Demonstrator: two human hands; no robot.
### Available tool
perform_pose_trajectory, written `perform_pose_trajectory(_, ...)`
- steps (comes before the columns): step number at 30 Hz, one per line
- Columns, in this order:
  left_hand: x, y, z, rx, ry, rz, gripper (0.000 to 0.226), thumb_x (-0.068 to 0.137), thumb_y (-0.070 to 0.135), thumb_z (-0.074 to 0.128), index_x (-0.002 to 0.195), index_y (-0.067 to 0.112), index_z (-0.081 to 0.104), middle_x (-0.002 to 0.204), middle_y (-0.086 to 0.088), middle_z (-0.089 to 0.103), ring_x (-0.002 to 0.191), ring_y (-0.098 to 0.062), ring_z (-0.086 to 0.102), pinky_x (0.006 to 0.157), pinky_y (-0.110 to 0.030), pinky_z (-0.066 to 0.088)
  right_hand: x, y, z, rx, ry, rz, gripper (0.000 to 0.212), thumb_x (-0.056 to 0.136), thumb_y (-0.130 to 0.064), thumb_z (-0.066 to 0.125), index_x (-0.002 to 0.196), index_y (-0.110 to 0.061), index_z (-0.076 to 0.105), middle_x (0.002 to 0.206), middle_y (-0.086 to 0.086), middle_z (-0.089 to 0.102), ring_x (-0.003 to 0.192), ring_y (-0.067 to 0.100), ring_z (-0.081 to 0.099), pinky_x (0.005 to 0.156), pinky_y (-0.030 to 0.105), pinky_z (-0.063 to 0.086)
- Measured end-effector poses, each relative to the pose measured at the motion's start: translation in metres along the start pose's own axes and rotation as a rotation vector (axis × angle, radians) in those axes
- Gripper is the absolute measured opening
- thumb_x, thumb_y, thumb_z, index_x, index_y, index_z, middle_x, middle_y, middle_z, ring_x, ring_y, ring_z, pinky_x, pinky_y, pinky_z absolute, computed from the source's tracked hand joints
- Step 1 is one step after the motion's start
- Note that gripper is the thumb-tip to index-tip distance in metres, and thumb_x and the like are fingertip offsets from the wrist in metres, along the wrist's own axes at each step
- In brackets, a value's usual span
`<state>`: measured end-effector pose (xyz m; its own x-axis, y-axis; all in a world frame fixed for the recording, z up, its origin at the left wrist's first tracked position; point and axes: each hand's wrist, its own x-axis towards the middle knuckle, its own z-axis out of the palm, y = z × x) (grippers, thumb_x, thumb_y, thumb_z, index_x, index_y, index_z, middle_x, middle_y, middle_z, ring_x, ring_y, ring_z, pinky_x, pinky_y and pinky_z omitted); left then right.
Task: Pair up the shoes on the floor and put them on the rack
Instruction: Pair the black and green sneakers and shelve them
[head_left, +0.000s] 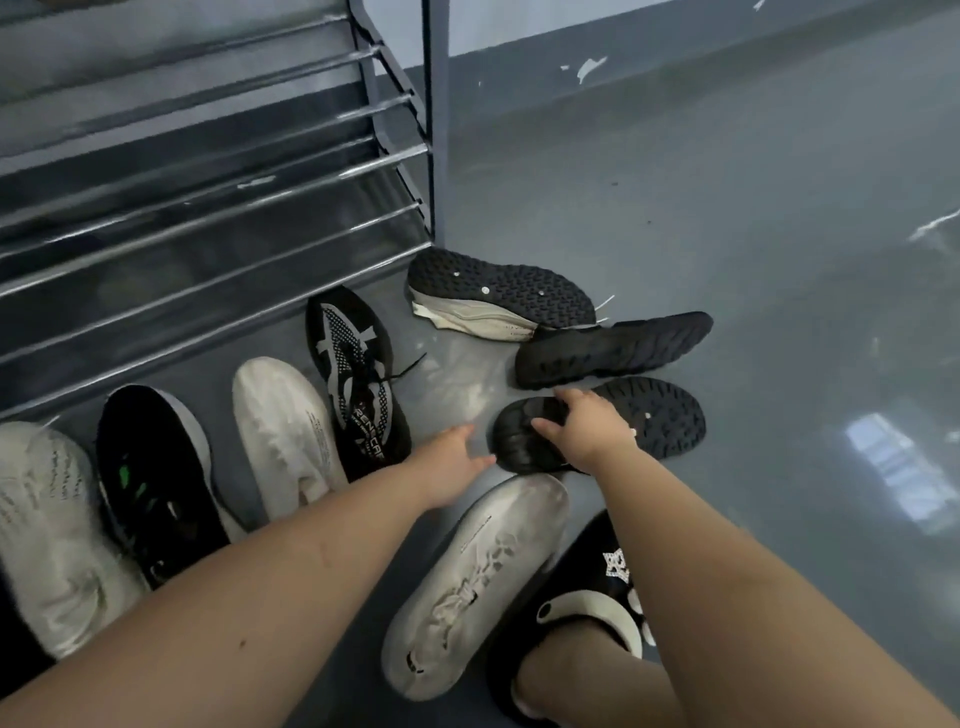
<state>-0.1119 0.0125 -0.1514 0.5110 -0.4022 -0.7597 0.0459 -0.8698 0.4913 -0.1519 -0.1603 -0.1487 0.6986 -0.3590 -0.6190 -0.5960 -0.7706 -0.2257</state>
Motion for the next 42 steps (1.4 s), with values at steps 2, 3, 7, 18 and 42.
perform_pose_trajectory(2, 0.015, 0.003, 0.006, -0.065, -0.003, -0.043, 0.062, 0.095, 0.036, 0.050, 0.148, 0.016, 0.026, 0.151, -0.009, 0.035, 0.137, -0.025, 0.036, 0.110, -0.030, 0.029, 0.011, 0.004, 0.003, -0.045, 0.040, -0.032, 0.059, 0.091, -0.048, 0.053, 0.142, -0.020, 0.040, 0.144, 0.006, 0.044, 0.135, 0.026, 0.036, 0.111, 0.042, 0.031)
perform_pose_trajectory(3, 0.021, 0.004, 0.008, -0.099, 0.002, -0.058, 0.060, 0.095, 0.035, 0.051, 0.147, 0.015, 0.028, 0.148, -0.009, 0.039, 0.135, -0.025, 0.039, 0.109, -0.030, 0.031, 0.015, 0.007, 0.003, -0.081, 0.046, -0.040, 0.059, 0.091, -0.049, 0.052, 0.142, -0.021, 0.040, 0.145, 0.005, 0.043, 0.136, 0.026, 0.034, 0.112, 0.041, 0.029)
perform_pose_trajectory(7, 0.035, 0.016, 0.015, -0.305, -0.022, -0.074, 0.040, 0.096, 0.022, 0.051, 0.134, 0.010, 0.049, 0.132, -0.007, 0.056, 0.121, -0.021, 0.052, 0.095, -0.022, 0.035, 0.025, 0.016, 0.002, -0.200, 0.007, -0.036, 0.062, 0.092, -0.053, 0.048, 0.145, -0.023, 0.035, 0.149, 0.005, 0.039, 0.142, 0.026, 0.025, 0.117, 0.044, 0.014)
perform_pose_trajectory(18, 0.022, 0.007, 0.015, -0.980, 0.025, -0.125, 0.037, 0.093, 0.014, 0.055, 0.128, 0.003, 0.051, 0.124, -0.016, 0.059, 0.103, -0.022, 0.059, 0.078, -0.027, 0.052, 0.013, 0.006, -0.001, -0.315, 0.051, -0.123, 0.075, 0.083, -0.073, 0.037, 0.131, -0.018, 0.051, 0.133, 0.011, 0.046, 0.129, 0.031, 0.035, 0.110, 0.040, 0.025)
perform_pose_trajectory(42, -0.154, -0.106, -0.117, -0.947, 0.718, 0.373, 0.030, 0.075, 0.012, 0.077, 0.093, 0.028, 0.059, 0.096, 0.003, 0.067, 0.093, -0.013, 0.064, 0.086, -0.026, 0.052, -0.128, -0.236, 0.018, 0.675, 0.258, -0.326, 0.068, 0.091, -0.053, 0.048, 0.144, -0.013, 0.035, 0.144, 0.006, 0.042, 0.133, 0.021, 0.039, 0.111, 0.033, 0.032)
